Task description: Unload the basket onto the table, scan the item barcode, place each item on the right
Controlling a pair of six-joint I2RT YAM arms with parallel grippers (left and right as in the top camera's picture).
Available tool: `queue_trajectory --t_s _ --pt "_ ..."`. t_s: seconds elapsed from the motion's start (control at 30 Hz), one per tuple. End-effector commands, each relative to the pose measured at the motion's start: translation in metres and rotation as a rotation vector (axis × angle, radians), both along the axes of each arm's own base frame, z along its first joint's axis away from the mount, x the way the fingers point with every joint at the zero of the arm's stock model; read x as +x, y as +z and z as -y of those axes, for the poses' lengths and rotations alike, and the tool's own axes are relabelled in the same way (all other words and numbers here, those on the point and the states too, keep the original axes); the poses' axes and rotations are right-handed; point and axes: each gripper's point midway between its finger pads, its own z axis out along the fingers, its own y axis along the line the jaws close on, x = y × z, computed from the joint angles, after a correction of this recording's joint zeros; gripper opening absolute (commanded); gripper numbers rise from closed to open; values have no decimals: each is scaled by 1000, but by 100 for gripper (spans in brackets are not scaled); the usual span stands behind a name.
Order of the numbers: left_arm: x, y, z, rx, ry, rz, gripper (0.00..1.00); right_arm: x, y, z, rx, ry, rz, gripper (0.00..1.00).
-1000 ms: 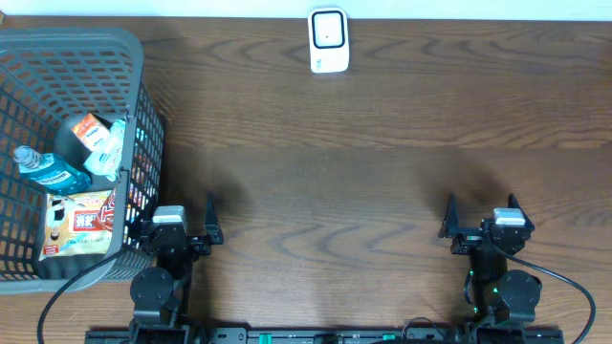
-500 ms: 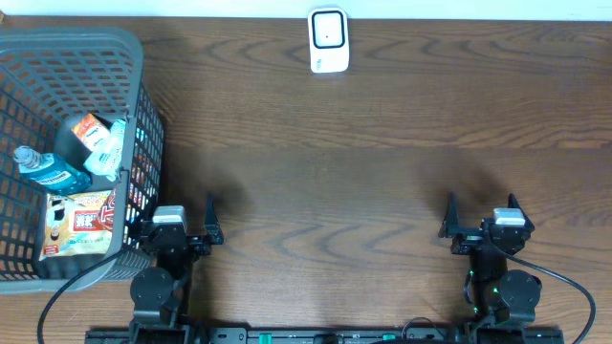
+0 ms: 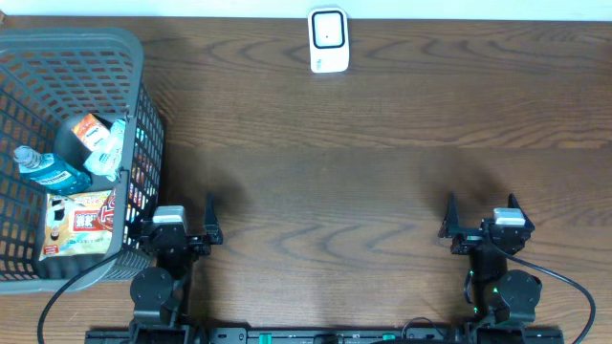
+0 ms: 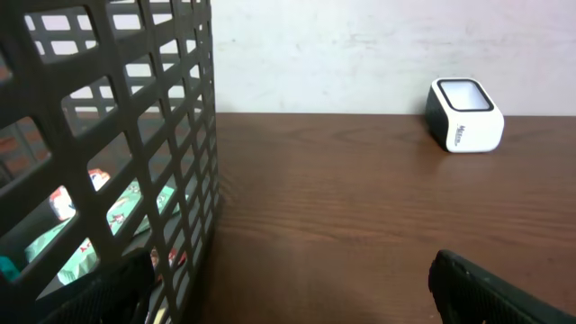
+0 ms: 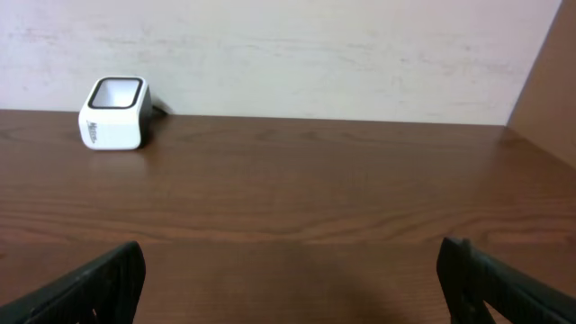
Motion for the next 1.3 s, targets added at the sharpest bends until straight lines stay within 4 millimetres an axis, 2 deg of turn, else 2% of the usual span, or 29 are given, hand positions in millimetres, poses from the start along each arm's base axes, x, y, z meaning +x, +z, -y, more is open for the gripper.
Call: queue_trajectory --t_s 0.0,0.07,0.2,0.37,0.47,0.67,0.8,0.87,1.03,1.2,1.27 --pt "1 -12 -3 7 18 -19 98 0 -1 -2 -8 10 -1 99" --pt "1 -12 3 -11 -18 -17 98 0 -1 -2 -8 10 -1 99" --pt "-1 -3 29 -28 -169 -2 98 0 -1 -2 -8 10 -1 99" --pt "-12 25 61 -50 -358 51 98 0 -1 -2 -8 9 -1 99" --pt "-16 44 61 -86 -363 80 98 0 -1 -2 -8 10 -1 99" --pt "-25 88 69 -134 -415 131 98 0 -1 -2 -8 9 -1 99" --pt "-32 123 86 -173 -523 131 98 0 -1 -2 -8 10 -1 99" --pt "-32 134 91 -195 -556 118 98 0 -1 -2 -8 10 -1 99" --pt "-25 179 104 -259 -634 76 98 0 -1 -2 -8 10 -1 99" --pt "-22 238 103 -246 -620 29 98 0 -1 -2 -8 10 -1 99" --pt "-21 256 91 -231 -538 -1 98 0 -1 -2 -8 10 -1 99"
